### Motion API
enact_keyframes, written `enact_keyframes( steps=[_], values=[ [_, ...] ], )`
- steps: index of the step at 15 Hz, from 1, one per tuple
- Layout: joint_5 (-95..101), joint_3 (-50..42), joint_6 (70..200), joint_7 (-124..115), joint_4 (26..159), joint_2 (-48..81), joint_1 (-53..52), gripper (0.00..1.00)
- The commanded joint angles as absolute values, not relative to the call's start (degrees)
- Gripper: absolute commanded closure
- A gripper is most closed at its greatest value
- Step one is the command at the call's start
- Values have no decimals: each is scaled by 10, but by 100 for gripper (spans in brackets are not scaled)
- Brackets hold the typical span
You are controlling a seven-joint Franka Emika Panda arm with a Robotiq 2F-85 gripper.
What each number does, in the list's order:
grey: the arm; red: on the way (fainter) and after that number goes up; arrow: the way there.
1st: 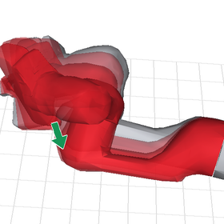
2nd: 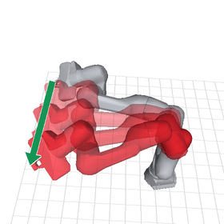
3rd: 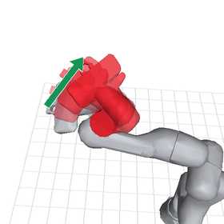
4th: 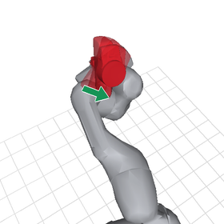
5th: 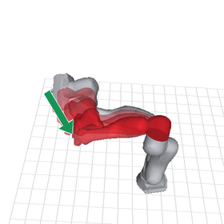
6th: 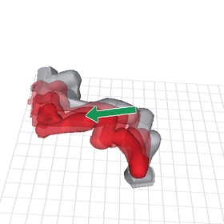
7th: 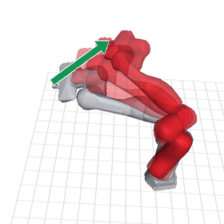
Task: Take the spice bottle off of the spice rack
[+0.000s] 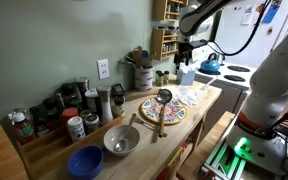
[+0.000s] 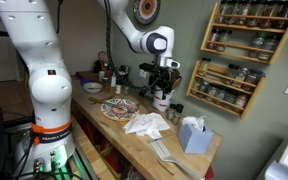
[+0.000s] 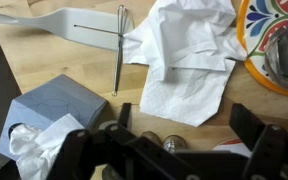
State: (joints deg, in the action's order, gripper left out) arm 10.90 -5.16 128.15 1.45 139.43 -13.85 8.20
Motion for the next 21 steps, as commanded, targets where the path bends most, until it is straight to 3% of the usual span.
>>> enact_keyframes(
  steps=[1, 13, 21],
  values=[
    [110, -55, 1280, 14, 1394, -138, 79, 0],
    [106, -59, 1301, 14, 1386, -131, 81, 0],
    [-72, -160, 1287, 147, 1286, -136, 92, 0]
  ],
)
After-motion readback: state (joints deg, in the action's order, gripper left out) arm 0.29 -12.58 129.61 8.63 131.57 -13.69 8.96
